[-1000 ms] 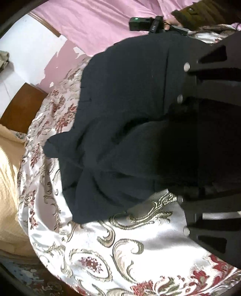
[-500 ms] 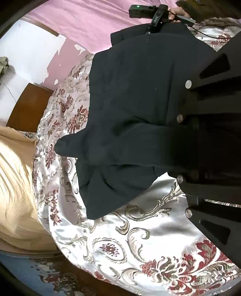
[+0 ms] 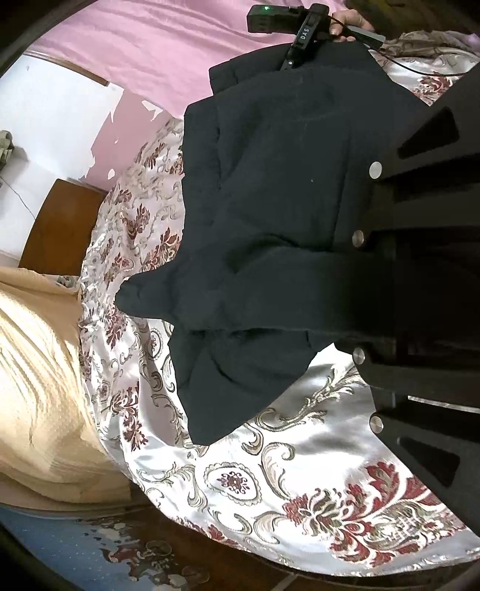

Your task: Fold large clothes

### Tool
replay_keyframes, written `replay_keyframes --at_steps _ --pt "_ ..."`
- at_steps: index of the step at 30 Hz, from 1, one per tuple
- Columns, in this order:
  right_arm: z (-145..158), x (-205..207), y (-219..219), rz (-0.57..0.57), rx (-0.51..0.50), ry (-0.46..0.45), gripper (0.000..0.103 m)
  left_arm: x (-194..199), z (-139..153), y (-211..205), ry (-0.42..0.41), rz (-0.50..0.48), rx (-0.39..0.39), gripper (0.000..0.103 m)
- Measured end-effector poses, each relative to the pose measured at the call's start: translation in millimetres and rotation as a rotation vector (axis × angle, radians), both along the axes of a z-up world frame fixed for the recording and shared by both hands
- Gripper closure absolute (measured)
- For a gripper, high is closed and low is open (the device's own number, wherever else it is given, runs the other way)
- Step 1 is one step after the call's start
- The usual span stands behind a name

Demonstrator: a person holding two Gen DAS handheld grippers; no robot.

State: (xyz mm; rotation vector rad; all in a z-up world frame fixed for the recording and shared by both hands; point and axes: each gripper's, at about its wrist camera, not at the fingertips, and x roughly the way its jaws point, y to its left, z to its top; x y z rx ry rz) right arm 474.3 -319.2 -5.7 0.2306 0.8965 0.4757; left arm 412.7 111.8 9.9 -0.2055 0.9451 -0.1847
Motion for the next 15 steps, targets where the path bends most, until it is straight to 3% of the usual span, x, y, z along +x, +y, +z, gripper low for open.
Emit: replay_keyframes --at_steps 15 --pt "20 -65 1 -0.005 -0.013 0.02 0.079 -59 19 1 0.016 -0.007 -0.009 0.085"
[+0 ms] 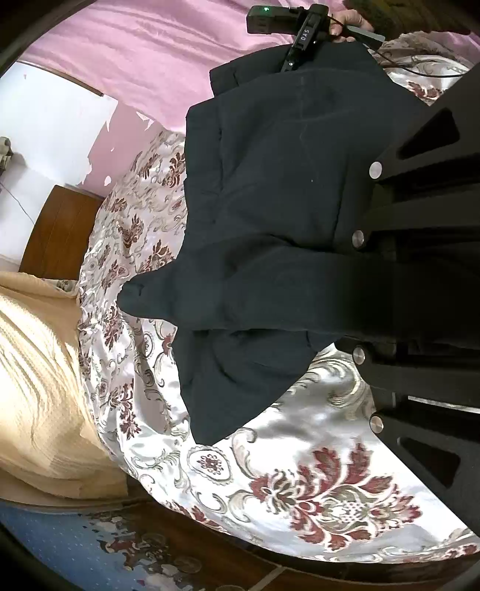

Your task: Fold large clothes

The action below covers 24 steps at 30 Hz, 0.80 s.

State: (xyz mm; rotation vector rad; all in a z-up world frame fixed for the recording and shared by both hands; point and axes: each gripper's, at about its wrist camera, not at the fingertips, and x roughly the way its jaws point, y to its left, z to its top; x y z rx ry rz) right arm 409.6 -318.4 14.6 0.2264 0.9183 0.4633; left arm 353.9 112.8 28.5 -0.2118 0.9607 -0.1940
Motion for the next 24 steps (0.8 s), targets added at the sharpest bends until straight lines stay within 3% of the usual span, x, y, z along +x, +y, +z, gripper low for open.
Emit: replay_keyframes --at_steps 5,11,13,15,16,18,21,24 --pt "-6 -13 0 -0.008 -0.004 0.023 0.079 -11 -10 0 0.029 0.005 -0.009 0.085" --pt "-34 -12 5 -0.042 -0.091 0.07 0.074 -10 -41 2 0.088 0.05 0.003 0.08" --pt "-38 -11 4 -0.06 -0.101 0.077 0.07 -9 -47 4 0.102 0.074 0.012 0.073" --pt "-43 -11 3 -0.075 -0.134 0.084 0.063 -7 -53 3 0.133 0.09 0.05 0.059" --pt "-45 -12 4 -0.084 -0.16 0.089 0.056 -8 -55 2 0.137 0.095 0.071 0.056" --pt "-48 -16 5 -0.11 -0.214 0.09 0.044 -13 -56 1 0.124 0.126 0.143 0.029" --pt "-44 -26 4 -0.176 -0.287 0.057 0.029 -24 -50 2 0.071 0.188 0.212 0.017" --pt "-32 -39 0 -0.246 -0.314 0.02 0.015 -40 -42 0 0.048 0.238 0.254 0.015"
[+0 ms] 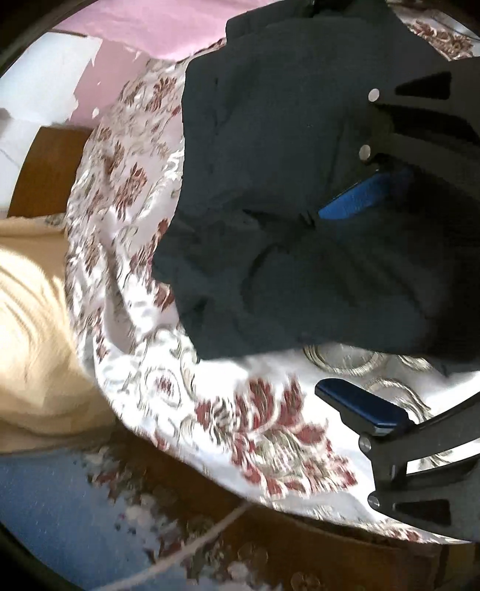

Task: Fold large clothes
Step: 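Open both grippers and pull them back from the folded jacket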

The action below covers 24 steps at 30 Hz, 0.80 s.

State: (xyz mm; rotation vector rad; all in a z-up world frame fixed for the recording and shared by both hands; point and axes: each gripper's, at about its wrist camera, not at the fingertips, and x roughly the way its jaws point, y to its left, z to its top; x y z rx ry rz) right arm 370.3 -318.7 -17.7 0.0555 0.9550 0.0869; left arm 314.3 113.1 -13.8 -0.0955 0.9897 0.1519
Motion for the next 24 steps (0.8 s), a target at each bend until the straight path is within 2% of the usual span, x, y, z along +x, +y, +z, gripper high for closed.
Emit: replay_keyframes --at_steps 1,3,5,8,17,24 --pt "3 -4 -1 -0.014 0.001 -0.011 0.011 -5 4 -1 -0.01 0.009 -0.001 0.015" --pt "11 -17 0 -0.037 -0.003 -0.045 0.009 -18 10 -3 -0.029 0.026 0.003 0.012" --pt "19 -32 5 -0.051 -0.011 -0.085 0.004 -34 20 -8 -0.07 0.036 0.003 0.007" --pt "28 -57 15 -0.053 -0.016 -0.137 0.002 -56 35 -18 -0.138 0.019 -0.007 0.001" --pt "59 -136 49 -0.015 -0.011 -0.263 0.002 -124 69 -43 -0.289 -0.005 -0.004 0.0" --pt "75 -191 67 0.002 -0.011 -0.337 0.002 -171 79 -54 -0.339 -0.012 0.004 0.0"
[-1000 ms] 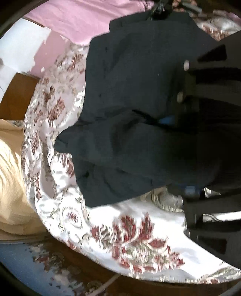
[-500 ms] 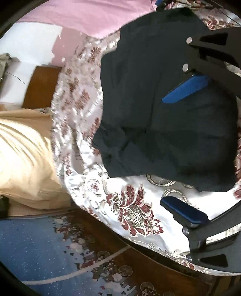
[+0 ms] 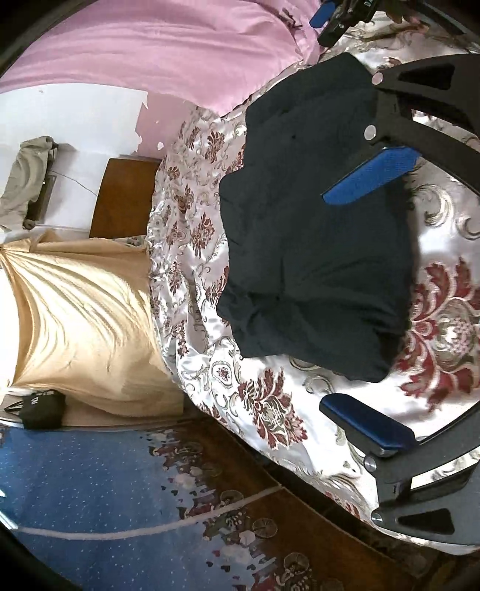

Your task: Fold large clothes

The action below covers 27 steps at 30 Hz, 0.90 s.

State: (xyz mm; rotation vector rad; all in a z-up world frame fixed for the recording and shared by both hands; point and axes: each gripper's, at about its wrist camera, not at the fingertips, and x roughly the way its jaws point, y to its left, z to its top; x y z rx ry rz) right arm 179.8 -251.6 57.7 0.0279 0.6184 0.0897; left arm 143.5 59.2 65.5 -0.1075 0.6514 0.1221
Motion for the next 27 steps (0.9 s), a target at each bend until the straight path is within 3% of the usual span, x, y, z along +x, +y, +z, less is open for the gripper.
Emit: replay_keyframes --at_steps 13,27 --pt "-7 -83 20 -0.029 0.011 -0.126 0.002 -70 -19 -26 -0.114 -0.04 0.053 0.0" --pt "-26 -134 47 -0.029 0.032 -0.229 0.002 -115 -33 -33 -0.19 -0.067 0.101 0.0"
